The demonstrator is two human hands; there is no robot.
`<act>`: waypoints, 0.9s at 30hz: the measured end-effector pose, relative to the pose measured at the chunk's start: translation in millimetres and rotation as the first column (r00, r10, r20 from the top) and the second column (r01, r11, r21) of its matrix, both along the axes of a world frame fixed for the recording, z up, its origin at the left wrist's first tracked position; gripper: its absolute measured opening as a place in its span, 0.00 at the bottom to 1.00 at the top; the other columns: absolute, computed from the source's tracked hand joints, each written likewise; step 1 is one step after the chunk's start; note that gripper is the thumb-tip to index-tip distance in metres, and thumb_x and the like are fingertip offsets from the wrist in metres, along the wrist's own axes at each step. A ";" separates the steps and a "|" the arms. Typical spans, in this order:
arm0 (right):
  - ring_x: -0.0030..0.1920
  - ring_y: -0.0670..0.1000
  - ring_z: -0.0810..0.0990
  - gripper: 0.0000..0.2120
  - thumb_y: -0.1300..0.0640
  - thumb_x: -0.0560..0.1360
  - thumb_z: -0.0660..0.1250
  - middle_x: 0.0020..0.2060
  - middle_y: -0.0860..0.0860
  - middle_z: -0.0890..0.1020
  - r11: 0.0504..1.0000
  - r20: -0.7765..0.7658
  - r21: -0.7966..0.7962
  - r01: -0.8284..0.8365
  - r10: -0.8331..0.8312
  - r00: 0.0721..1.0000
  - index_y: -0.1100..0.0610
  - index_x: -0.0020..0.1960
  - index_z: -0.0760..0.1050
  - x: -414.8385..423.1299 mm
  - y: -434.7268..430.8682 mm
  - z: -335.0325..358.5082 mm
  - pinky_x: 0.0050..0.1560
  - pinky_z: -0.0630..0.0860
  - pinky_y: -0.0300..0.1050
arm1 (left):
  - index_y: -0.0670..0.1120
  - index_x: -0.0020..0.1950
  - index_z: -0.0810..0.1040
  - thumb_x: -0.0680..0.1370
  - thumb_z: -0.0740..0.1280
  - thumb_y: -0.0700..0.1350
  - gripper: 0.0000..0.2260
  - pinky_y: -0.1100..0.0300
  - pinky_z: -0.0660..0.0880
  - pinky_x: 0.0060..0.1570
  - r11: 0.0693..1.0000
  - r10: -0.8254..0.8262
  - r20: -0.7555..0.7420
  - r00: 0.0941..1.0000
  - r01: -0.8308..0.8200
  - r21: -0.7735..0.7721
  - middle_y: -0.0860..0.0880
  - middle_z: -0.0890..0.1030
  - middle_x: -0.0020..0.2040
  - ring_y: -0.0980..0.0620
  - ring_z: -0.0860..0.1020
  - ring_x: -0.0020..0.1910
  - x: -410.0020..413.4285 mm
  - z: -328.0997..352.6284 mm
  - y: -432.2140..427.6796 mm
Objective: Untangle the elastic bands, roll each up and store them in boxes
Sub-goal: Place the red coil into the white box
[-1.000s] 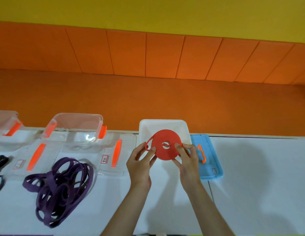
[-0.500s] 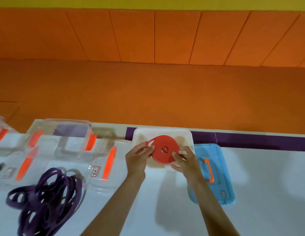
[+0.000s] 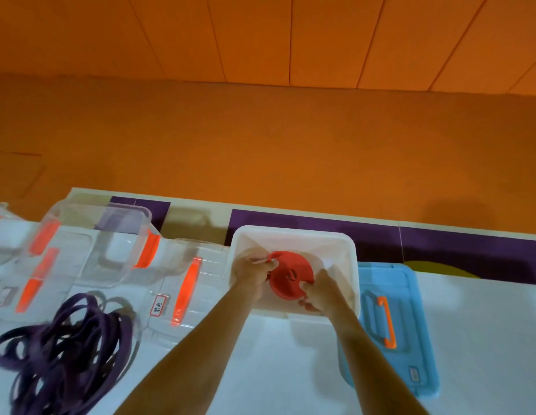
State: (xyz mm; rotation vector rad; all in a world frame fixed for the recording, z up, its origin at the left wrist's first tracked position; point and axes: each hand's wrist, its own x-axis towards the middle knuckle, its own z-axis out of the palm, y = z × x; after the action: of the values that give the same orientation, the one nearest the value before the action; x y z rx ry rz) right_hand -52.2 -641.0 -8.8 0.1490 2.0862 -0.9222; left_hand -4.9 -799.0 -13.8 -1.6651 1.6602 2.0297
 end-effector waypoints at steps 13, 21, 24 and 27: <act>0.42 0.58 0.88 0.18 0.56 0.86 0.63 0.49 0.62 0.84 0.985 -0.044 0.165 -0.054 0.062 0.997 0.62 0.72 0.64 -11.8 -10.2 -25.3 0.44 0.87 0.54 | 0.35 0.69 0.79 0.77 0.77 0.35 0.21 0.39 0.76 0.69 0.992 -0.122 0.069 0.990 0.123 -0.016 0.33 0.81 0.65 0.32 0.80 0.66 -15.2 -27.4 -5.2; 0.45 0.54 0.84 0.11 0.54 0.85 0.63 0.46 0.55 0.82 0.946 -0.169 0.278 -0.165 0.217 0.961 0.60 0.61 0.76 -10.7 -7.1 -23.1 0.51 0.84 0.48 | 0.41 0.60 0.82 0.80 0.75 0.40 0.10 0.61 0.75 0.54 0.853 -0.305 0.222 0.926 0.370 -0.369 0.48 0.81 0.55 0.48 0.80 0.54 -15.5 -17.9 -0.1; 0.47 0.53 0.78 0.15 0.55 0.83 0.65 0.47 0.53 0.79 0.926 -0.214 0.259 -0.275 0.333 0.919 0.61 0.66 0.76 -11.8 -1.0 -1.8 0.49 0.73 0.43 | 0.42 0.60 0.81 0.82 0.69 0.41 0.08 0.61 0.70 0.50 0.666 -0.444 0.339 0.829 0.559 -0.495 0.49 0.78 0.51 0.50 0.77 0.52 -5.3 7.1 -1.1; 0.49 0.52 0.80 0.17 0.58 0.82 0.65 0.47 0.49 0.81 0.963 -0.319 0.051 -0.266 0.268 0.909 0.54 0.70 0.77 -0.4 13.7 36.1 0.45 0.71 0.42 | 0.43 0.66 0.80 0.83 0.65 0.41 0.12 0.51 0.76 0.62 0.529 -0.564 0.336 0.754 0.643 -0.554 0.47 0.82 0.60 0.46 0.79 0.60 20.0 38.6 -0.1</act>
State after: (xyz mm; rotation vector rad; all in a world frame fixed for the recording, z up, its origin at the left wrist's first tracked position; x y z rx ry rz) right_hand -52.6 -627.3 27.3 -0.3000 2.3361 -0.8119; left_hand 15.1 -799.0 24.8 -0.9703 2.5966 1.0438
